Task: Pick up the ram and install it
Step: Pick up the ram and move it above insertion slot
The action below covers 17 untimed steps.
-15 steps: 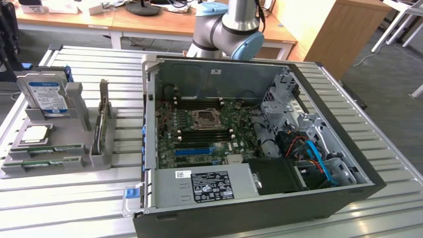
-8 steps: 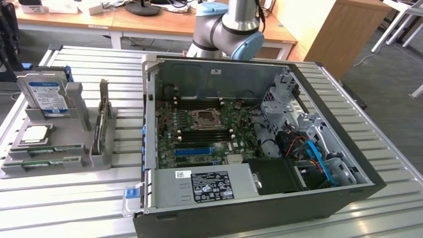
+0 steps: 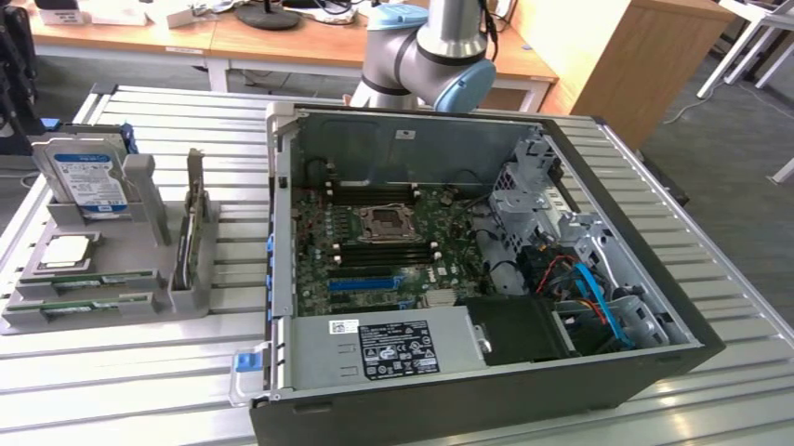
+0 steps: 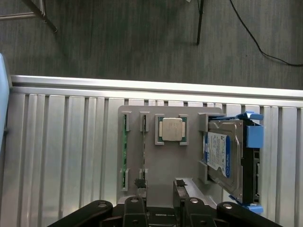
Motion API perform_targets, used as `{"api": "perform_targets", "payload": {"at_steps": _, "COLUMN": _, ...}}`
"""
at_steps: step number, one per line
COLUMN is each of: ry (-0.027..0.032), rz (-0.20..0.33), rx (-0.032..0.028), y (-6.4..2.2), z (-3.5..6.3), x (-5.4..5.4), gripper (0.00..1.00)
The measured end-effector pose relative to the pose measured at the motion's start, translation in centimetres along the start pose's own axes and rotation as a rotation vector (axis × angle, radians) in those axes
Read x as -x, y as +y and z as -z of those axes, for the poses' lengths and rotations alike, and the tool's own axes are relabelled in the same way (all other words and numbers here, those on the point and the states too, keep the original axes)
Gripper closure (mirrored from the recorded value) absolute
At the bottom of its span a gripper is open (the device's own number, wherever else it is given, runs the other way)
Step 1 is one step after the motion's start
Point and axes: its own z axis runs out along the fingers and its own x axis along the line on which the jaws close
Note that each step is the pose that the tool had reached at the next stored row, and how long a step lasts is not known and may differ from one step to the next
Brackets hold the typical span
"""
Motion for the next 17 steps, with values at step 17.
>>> {"api": "perform_targets", "payload": {"at_steps": 17, "ry": 0.0001, "rz": 0.0, "rx": 0.0003, "y": -0.01, "z": -0.31, "x": -0.01, "gripper": 0.64}}
